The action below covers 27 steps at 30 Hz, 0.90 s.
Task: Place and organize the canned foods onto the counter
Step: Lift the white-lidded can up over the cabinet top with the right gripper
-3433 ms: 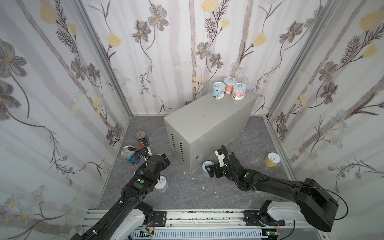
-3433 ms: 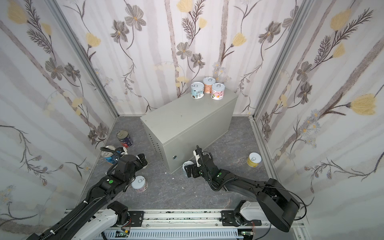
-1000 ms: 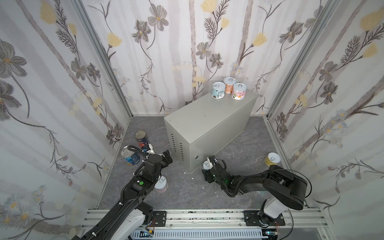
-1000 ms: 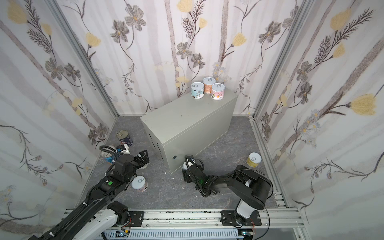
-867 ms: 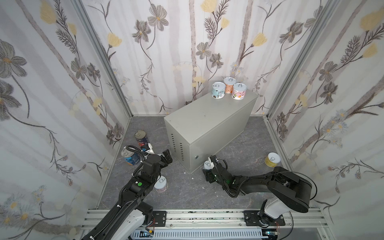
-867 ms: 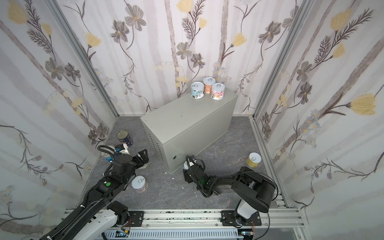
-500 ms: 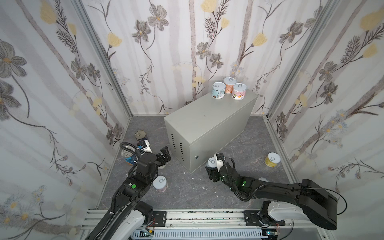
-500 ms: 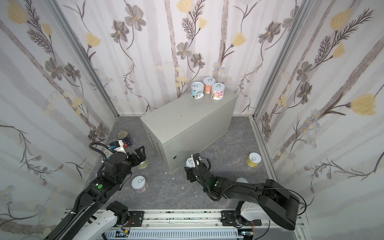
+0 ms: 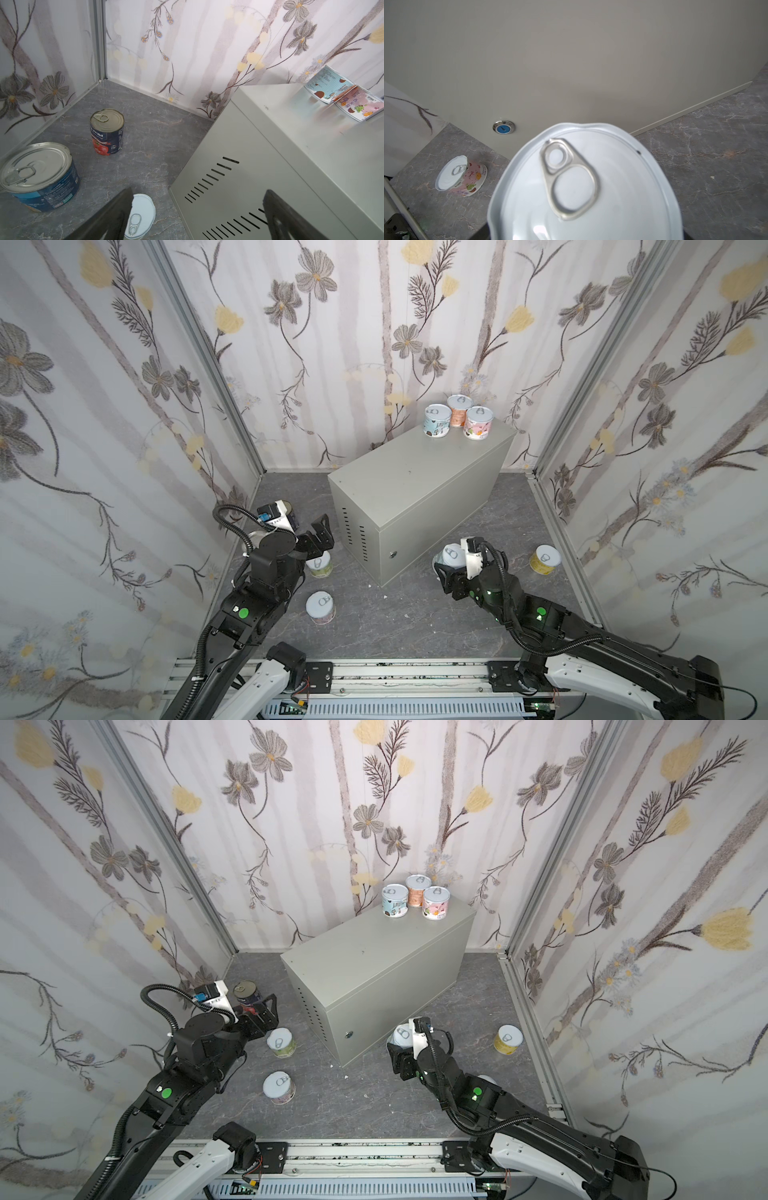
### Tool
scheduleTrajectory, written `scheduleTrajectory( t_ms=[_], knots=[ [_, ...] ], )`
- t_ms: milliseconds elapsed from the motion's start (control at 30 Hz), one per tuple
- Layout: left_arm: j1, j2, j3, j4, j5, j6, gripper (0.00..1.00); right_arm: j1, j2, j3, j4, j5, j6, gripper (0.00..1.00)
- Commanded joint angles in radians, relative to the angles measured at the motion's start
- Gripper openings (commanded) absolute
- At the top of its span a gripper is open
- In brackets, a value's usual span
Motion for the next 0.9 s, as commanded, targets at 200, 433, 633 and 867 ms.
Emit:
scheduleTrajectory(
  t_ms=[200,433,633,867],
  knots=[
    [-0.001,0.132,0.19,-0.043,0.072,0.097,1.0,-0.146,-0.055,0.24,-0.223,-0.118,-0.111,0.61],
    [-0.001,0.235,0.354,-0.045,0.073,0.157,1.0,-0.273,0.075,0.482,-0.304,-0.197,-0.233,0.6],
    [-0.003,0.333,0.458,-0.042,0.078,0.192,1.0,-0.381,0.211,0.679,-0.315,-0.29,-0.284,0.57],
    [-0.009,0.44,0.554,-0.034,0.072,0.217,1.0,-0.469,0.366,0.846,-0.317,-0.372,-0.315,0.56]
  ],
)
